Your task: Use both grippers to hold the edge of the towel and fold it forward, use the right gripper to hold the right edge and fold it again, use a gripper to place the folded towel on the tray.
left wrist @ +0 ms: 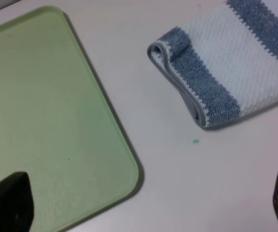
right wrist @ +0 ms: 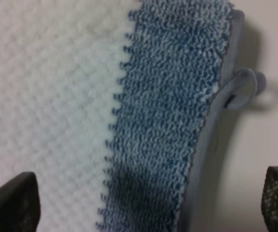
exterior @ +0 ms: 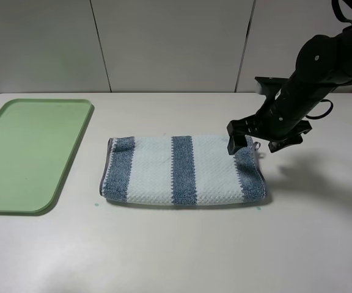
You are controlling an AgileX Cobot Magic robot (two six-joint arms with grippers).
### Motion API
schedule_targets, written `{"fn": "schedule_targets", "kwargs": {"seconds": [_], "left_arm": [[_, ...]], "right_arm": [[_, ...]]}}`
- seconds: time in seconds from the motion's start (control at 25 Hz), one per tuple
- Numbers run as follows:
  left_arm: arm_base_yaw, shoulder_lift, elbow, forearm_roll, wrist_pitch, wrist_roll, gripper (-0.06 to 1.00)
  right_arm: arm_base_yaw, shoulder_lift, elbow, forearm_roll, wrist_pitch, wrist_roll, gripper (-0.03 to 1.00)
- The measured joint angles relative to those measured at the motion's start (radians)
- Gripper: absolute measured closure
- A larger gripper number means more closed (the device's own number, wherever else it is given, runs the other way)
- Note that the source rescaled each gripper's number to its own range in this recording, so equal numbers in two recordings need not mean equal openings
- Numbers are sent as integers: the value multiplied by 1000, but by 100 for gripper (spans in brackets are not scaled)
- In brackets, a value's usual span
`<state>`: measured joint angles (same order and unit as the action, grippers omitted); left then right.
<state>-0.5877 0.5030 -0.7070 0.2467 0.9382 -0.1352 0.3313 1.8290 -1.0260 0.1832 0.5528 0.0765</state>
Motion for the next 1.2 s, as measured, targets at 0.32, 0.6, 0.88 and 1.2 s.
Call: {"fn": "schedule_targets", "kwargs": {"seconds": [0.32,0.6,0.88,1.2], "left_arm": [[0,0,0,0,0,0,-5],[0,0,0,0,0,0,-5],[0,0,0,0,0,0,-5],[0,0,0,0,0,-1,-5]], "right_arm": [[0,85,0,-7,-25,6,-3],[0,131,0,-10,-57,25,-3],[0,144,0,-10,-78,28,-3],[0,144,0,-4,-78,28,-3]]}}
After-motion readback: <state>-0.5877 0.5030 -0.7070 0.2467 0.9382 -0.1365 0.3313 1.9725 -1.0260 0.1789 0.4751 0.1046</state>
